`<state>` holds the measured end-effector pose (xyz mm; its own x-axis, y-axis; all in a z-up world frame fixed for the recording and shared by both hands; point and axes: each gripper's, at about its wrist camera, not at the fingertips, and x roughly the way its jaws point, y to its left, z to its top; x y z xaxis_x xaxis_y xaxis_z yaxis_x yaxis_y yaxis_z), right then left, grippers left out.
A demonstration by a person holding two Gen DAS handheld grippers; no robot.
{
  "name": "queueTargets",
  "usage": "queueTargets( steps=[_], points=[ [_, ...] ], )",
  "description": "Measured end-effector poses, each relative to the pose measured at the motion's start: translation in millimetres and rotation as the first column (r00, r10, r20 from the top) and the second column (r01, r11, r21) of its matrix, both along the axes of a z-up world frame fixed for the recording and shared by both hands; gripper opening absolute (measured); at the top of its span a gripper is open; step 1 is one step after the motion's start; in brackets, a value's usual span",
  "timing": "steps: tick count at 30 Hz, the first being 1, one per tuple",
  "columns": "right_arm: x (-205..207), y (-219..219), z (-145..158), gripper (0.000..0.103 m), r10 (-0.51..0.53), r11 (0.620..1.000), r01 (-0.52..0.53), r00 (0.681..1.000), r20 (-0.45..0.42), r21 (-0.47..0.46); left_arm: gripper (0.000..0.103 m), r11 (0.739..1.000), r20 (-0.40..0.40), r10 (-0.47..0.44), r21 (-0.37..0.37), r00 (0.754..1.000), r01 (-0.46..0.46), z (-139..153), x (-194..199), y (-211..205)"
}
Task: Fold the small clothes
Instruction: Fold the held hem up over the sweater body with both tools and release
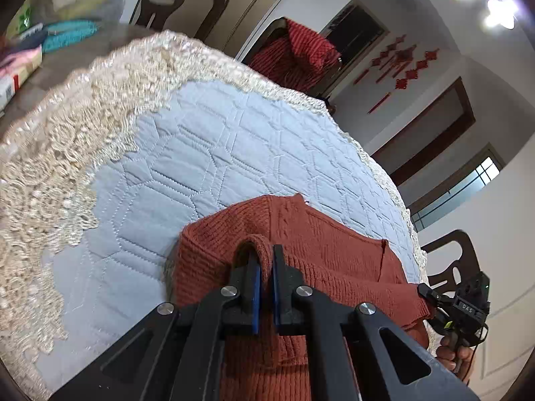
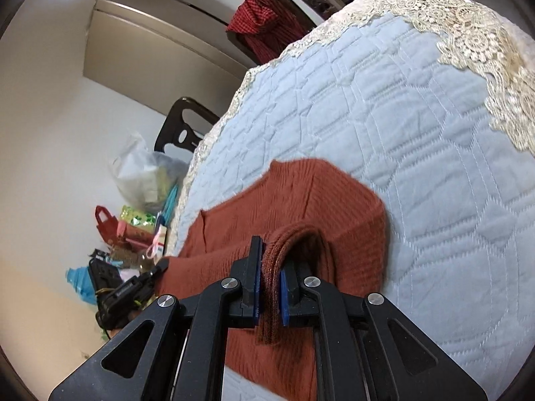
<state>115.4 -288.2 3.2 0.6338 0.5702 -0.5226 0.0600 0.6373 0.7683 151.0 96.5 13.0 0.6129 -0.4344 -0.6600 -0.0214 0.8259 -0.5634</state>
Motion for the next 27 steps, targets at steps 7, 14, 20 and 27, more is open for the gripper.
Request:
queueTargets(
  steps=[7,14,20,27],
  points=[
    [11,-6,0,0.023,-0.004,0.998,0.002,1.0,0.022,0.07,0.023,0.998,0.038,0.053,-0.048,0.998,-0.051,5,4,8],
    [15,-11,6,0.045,-0.046,0.992,0.037,0.996,0.07,0.118,0.036,0.99,0.109,0.141,0.0,0.984,-0.142,22,-5,23],
    [3,-14,11,0.045,-0.083,0.995,0.076,0.992,0.099,0.068,0.036,0.993,0.131,0.093,0.063,0.987,-0.102,27,-25,13],
    [-9,7,22,0.045,-0.02,0.999,0.025,0.99,0.141,-0.039,0.036,0.992,0.119,-0.028,0.129,0.993,0.013,23,-31,-24]
  ],
)
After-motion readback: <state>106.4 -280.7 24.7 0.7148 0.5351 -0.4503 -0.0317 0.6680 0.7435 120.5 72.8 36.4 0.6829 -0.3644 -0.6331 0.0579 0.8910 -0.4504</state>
